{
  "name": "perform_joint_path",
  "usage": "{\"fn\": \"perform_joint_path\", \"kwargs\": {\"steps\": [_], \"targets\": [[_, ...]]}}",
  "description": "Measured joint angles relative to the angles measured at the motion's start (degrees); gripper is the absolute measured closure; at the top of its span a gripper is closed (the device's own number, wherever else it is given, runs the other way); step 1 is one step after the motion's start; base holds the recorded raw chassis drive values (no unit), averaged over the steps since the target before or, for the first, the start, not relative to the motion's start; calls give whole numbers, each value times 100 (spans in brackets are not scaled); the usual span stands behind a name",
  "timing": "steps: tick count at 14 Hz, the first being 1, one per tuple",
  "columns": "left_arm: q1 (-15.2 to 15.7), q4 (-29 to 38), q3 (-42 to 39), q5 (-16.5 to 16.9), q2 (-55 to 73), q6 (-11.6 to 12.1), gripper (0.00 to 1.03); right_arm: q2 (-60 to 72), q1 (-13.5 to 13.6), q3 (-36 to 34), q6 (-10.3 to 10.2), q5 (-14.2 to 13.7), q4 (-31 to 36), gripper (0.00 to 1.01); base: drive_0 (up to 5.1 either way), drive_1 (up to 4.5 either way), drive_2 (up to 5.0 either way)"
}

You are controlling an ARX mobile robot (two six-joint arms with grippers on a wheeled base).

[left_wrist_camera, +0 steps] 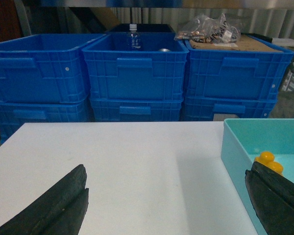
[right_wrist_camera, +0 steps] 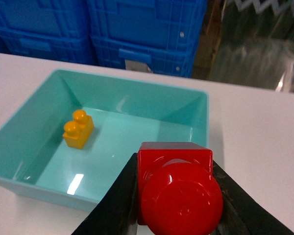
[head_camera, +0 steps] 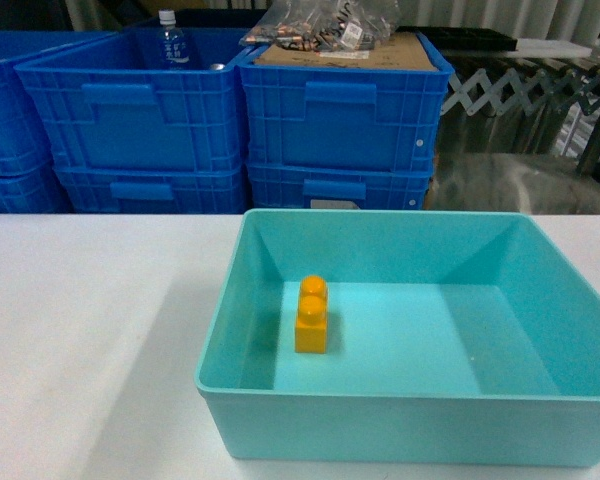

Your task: Pick red block from blue box to shelf

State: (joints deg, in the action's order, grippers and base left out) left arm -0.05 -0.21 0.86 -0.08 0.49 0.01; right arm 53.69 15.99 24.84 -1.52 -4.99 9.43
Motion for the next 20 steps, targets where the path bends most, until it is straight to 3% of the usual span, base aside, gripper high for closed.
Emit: {"fn": "perform_joint_path", "kwargs": {"steps": [1,2,3,4,6,10,12,20], "targets": [[0,0,0,4,0,0,5,-942,74,-442,160,-9,20,72,0,0,0],[0,0,0,7,0,0,5,-1329,192,-748,157,-688,1093,72,0,0,0],[0,0,0,4,0,0,5,-1558,24,-970,157,-935,1508,72,0,0,0],[4,-2,0,2,0,0,5,-1753,-225,-1259,157,-911,1486,72,0,0,0],[4,0,0,4,0,0,5,-2083,-518,-1622,155,-584,1362,72,0,0,0],[4,0,0,4,0,0,5,-2754,-951,-1947,157,-192,1115,72,0,0,0],[4,2,0,4,0,0,5,-3073,-1554,-2098,157,442,905,72,0,0,0],[4,-2,0,0,0,0,5,-4098,-1600,-2417,155,501,348,72,0,0,0]]}}
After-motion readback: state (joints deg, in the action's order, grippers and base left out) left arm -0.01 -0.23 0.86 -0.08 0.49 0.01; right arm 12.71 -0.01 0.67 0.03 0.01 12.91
